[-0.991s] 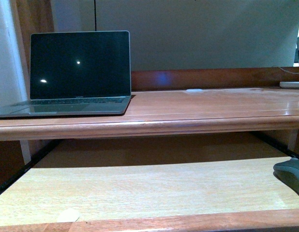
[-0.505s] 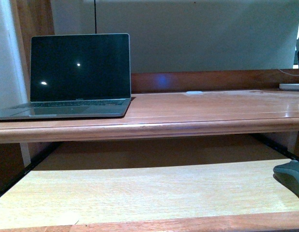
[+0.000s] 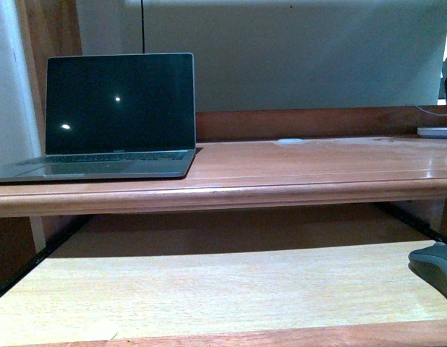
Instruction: Place mouse
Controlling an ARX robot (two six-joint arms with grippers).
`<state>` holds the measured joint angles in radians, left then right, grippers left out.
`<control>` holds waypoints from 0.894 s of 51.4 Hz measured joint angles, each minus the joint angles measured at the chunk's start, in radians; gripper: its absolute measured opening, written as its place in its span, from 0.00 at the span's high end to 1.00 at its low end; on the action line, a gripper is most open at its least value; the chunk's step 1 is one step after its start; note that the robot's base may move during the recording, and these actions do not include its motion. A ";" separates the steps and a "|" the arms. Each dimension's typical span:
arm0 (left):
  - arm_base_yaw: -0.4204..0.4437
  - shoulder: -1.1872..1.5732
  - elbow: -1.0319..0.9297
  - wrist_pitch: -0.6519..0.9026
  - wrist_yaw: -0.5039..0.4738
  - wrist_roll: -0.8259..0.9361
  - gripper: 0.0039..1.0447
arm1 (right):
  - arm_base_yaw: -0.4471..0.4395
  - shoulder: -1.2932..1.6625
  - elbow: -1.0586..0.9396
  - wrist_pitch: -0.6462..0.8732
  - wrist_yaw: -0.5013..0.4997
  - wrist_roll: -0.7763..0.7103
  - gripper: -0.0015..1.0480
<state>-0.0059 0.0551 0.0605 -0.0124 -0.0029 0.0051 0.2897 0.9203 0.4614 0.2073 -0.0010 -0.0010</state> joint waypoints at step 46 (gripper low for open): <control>0.001 -0.050 -0.048 0.007 0.001 -0.002 0.93 | 0.024 0.369 0.304 -0.140 0.195 -0.240 0.07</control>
<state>-0.0051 0.0055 0.0120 -0.0055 -0.0021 0.0036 0.3141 1.2896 0.7658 0.0673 0.1944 -0.2409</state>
